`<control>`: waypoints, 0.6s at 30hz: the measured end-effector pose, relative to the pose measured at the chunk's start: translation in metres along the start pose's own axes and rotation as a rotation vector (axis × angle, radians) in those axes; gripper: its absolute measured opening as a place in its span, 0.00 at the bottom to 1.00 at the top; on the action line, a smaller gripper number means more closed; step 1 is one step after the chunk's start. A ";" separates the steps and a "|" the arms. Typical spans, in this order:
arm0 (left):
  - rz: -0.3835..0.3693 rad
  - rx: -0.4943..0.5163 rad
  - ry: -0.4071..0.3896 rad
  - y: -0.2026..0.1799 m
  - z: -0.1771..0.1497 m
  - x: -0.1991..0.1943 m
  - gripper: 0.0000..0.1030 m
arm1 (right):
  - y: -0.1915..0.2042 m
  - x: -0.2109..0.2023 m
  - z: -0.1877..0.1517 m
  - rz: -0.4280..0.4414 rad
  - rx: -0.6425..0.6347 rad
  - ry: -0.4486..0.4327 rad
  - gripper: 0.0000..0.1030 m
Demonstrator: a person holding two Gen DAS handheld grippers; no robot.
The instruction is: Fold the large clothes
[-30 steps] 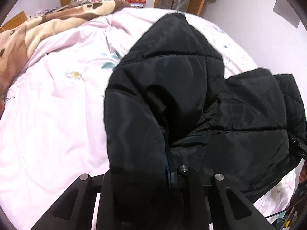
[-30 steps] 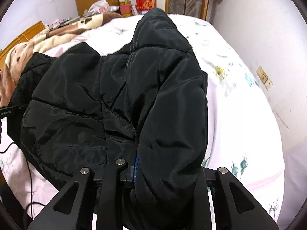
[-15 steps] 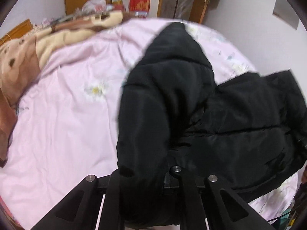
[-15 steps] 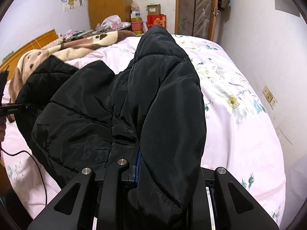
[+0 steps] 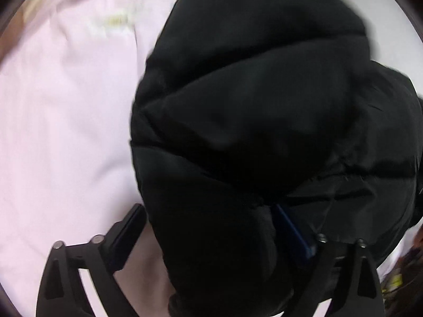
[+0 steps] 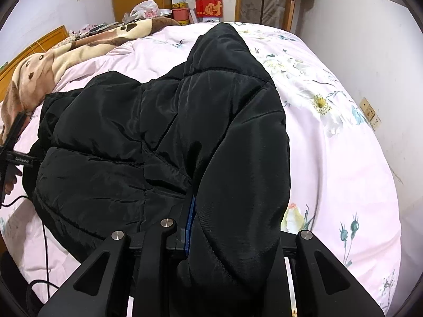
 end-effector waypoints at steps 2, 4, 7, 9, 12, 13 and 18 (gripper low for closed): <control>-0.067 -0.072 0.047 -0.003 -0.002 0.012 0.94 | 0.002 0.004 0.000 -0.007 -0.007 0.005 0.22; -0.085 -0.049 0.048 -0.015 -0.004 0.012 0.77 | 0.010 0.016 0.007 -0.013 -0.010 0.007 0.22; -0.082 -0.017 0.052 -0.027 -0.004 0.003 0.52 | 0.012 0.019 0.010 -0.017 -0.007 0.010 0.22; -0.071 -0.004 0.041 -0.031 -0.005 -0.004 0.41 | 0.014 0.020 0.011 -0.020 -0.004 0.009 0.22; -0.032 0.022 -0.014 -0.040 -0.009 -0.020 0.31 | 0.015 0.016 0.009 -0.020 0.009 0.005 0.22; -0.029 0.024 -0.035 -0.043 -0.010 -0.027 0.28 | 0.017 0.014 0.009 -0.024 0.007 -0.001 0.22; -0.123 0.004 -0.146 -0.054 -0.011 -0.078 0.24 | 0.018 -0.004 0.014 -0.024 0.022 -0.047 0.20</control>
Point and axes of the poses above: each gripper's, at about its wrist camera, not at the fingertips, and x roughly the way its jaws point, y to its left, z to its top, the point moved 7 cm from there along x, roughly the way its jaws point, and after that the axes turned 7 degrees about -x, right-handed, at the moved point
